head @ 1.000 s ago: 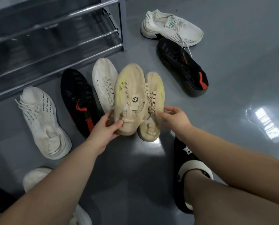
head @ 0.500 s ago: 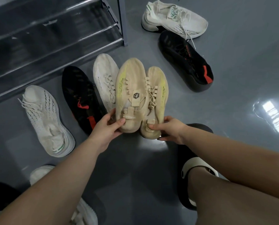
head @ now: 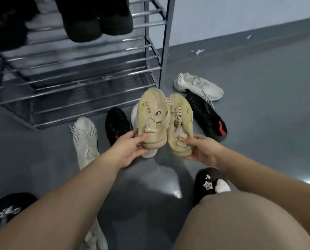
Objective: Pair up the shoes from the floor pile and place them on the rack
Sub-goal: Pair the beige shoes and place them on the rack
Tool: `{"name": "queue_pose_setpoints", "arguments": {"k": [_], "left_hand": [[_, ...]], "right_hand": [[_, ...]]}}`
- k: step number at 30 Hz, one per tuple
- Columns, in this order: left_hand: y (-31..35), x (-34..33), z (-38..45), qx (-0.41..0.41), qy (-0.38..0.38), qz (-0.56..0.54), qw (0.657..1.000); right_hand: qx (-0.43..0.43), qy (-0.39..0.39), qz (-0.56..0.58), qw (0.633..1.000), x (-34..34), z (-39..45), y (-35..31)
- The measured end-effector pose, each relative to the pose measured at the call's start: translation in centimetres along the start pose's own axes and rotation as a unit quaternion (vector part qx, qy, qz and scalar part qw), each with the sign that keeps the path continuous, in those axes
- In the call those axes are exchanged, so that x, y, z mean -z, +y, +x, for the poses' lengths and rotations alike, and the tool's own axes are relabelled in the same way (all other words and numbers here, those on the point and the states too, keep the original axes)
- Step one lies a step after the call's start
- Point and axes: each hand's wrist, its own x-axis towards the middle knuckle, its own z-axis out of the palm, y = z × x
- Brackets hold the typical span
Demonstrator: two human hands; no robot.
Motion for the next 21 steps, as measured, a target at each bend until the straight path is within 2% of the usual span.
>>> {"name": "queue_pose_setpoints", "arguments": {"k": [7,11,21], "left_hand": [[5.3,-0.9,-8.7,-0.075,-0.011,-0.016,0.997],[8.2,0.1,-14.0,-0.093,-0.028,0.013,0.995],[11.6,6.7,-21.9,-0.084,-0.019,0.041,0.995]], "right_hand": [[0.102,-0.01,0.001,0.995,-2.7,-8.4,-5.6],[0.14,-0.03,-0.009,0.99,-6.0,-12.3,-7.3],[0.144,-0.079,-0.09,0.982,-15.6,-16.7,-8.5]]}}
